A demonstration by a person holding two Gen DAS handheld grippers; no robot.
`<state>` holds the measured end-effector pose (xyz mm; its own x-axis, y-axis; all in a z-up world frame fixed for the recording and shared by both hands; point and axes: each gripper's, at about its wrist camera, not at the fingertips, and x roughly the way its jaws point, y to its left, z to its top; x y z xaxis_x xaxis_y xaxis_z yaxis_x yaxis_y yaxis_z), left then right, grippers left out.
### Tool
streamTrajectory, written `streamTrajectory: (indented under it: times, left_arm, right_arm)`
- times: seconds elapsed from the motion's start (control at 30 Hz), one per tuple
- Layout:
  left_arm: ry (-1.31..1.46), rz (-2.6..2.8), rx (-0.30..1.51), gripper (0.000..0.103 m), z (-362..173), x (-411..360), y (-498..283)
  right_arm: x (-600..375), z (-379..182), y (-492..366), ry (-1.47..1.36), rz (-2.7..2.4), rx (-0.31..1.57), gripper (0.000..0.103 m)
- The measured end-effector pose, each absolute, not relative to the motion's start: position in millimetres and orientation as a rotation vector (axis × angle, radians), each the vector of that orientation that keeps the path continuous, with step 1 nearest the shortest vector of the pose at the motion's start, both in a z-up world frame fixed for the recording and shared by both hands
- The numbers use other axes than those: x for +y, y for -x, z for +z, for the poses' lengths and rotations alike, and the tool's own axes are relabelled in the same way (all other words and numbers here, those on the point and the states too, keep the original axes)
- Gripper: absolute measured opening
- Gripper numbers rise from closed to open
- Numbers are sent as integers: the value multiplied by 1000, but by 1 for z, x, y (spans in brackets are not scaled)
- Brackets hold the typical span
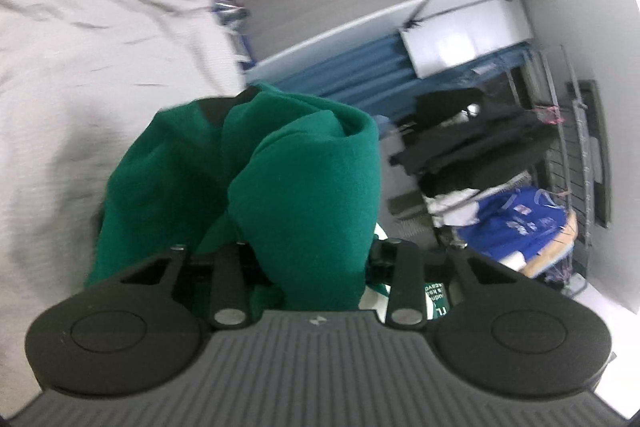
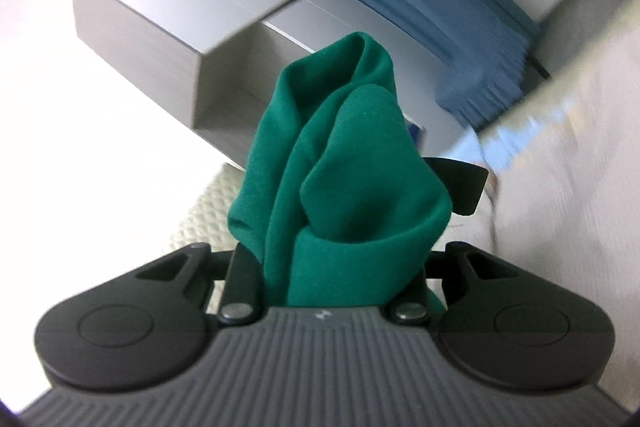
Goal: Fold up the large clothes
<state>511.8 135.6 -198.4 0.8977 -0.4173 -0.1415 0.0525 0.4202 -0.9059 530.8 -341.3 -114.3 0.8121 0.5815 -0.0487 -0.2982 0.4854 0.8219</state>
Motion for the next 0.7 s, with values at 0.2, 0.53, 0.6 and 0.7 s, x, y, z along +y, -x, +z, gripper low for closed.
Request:
streamTrajectory:
  times: [0.2,0.53,0.6,0.7]
  left_arm:
    - [1057,-398,348,41,-140,83,-549]
    - [943,-525,385,41,-117,-71,-650]
    - [932,-528,415,41,-133,-99,-670]
    - [921,-527,467,41,-167,-132,-686]
  right_arm:
    - [-392,-48,-534,-863,528,243,32]
    - [-521,-73,-555,-882,368,140,33]
    - [-540,-98,-559,-907,324,143,33]
    - [-560,-147,-565,-949,258,159,33]
